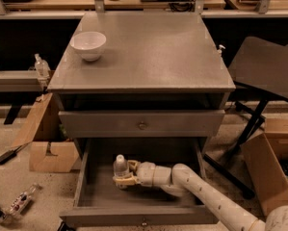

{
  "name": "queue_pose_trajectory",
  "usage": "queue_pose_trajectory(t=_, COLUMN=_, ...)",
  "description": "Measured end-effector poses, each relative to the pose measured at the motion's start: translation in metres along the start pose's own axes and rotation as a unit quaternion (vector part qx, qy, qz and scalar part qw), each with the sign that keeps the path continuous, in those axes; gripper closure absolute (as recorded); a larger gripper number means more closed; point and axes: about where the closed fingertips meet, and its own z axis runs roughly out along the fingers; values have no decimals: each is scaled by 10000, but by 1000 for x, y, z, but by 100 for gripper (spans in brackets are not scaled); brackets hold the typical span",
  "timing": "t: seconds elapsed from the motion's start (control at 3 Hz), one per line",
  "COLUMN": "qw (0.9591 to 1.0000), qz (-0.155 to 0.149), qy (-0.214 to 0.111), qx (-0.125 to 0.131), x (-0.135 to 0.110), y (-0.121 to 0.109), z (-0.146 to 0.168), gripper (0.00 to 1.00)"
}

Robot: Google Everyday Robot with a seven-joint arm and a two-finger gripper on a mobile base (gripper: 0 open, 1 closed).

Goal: Place blue plastic bottle into middle drawer

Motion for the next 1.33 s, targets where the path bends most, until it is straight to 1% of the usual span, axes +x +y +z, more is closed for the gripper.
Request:
queue_pose_trajectory(t=0.33, qw=9998, qz=80, qy=112, qx=112, x=15, y=1, z=-3, gripper=85)
queue_pose_trajectory(t=0.67, qw=9998, qz=80, qy=112, qx=112, x=9, y=1, z=-3, gripper=55)
queue_pose_trajectory(t=1.33, qw=9998, qz=80, qy=112, qx=112, x=8, y=1, z=-4, gripper=8)
